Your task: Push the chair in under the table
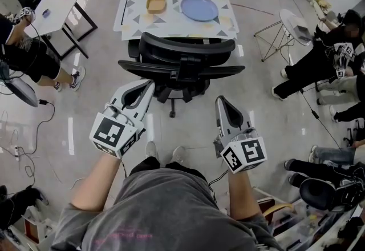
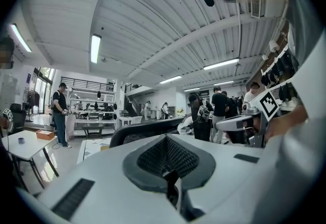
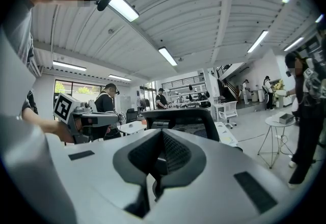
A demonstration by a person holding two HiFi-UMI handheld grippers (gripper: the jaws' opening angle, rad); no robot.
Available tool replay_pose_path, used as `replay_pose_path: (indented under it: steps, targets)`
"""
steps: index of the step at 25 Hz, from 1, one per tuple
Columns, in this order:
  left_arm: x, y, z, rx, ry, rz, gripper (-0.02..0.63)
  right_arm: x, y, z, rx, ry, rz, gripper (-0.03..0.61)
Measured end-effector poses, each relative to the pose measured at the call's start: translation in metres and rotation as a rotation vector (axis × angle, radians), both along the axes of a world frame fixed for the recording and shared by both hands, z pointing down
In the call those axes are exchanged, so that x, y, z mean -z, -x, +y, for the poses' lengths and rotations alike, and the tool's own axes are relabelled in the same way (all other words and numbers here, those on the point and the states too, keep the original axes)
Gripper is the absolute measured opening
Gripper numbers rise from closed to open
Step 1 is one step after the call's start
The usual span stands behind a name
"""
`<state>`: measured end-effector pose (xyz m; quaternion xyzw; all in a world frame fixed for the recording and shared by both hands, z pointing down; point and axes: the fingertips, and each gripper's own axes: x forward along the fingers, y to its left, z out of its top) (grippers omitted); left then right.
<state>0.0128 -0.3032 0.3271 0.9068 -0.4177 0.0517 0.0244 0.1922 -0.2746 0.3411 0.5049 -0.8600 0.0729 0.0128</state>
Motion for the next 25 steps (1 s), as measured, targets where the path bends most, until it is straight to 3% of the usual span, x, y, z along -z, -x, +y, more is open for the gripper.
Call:
replay_pose_path:
  steps: [25]
  targets:
    - [0.001, -0.012, -0.002, 0.012, -0.001, 0.003, 0.0, -0.003, -0.01, -0.004, 0.013, 0.013, 0.016, 0.003]
